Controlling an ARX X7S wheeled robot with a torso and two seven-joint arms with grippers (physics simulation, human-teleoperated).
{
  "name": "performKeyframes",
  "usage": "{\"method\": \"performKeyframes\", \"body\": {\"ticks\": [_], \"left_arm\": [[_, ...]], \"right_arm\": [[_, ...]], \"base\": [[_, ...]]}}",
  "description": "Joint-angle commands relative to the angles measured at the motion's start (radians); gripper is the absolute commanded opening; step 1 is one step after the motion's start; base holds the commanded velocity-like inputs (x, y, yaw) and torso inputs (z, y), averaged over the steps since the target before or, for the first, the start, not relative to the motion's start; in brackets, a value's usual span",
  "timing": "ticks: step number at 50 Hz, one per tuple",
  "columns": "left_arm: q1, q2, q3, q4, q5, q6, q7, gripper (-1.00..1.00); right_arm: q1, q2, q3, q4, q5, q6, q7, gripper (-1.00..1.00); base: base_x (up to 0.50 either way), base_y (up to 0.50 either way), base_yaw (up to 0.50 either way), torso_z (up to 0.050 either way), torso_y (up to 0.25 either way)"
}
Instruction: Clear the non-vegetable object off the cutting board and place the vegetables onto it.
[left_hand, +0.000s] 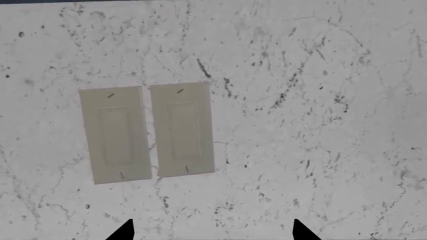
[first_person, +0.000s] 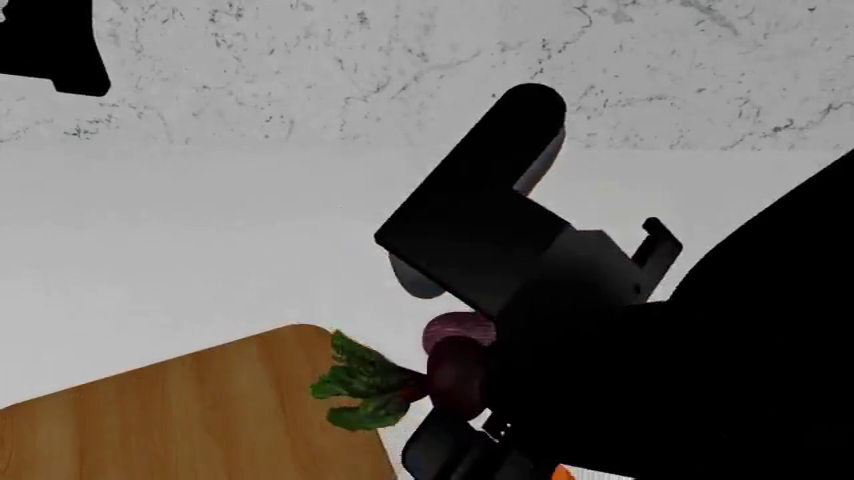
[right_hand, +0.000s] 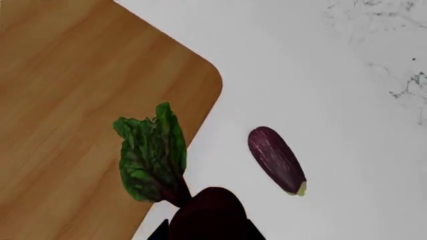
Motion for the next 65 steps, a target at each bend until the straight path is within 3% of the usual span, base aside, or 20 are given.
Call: {"method": "performKeyframes", "body": {"ticks": [1,30,65], "left_arm": [[0.001,0.007,0.000,0.016,-0.011,-0.009,-0.008,1.00],[-0.003,-0.006,-0.009,0.018,-0.025,-0.004,-0.010,1.00],[0.006,-0.022,-0.012,0.021,-0.030,0.020,-0.015,1.00]], "right_arm": [[0.053,0.121,-0.011,0.017,0.027,0.013,0.043,-1.00],[0.135,0.331,-0.077,0.114,-0.120,0.092,0.031,-1.00],[-0.149,0.553,-0.144,0.012,-0.205,-0.157,-0.023,-1.00]], "base": [[0.00,0.00,0.00,0.000,0.000],[0.00,0.00,0.00,0.000,0.000],[0.00,0.00,0.00,0.000,0.000]]}}
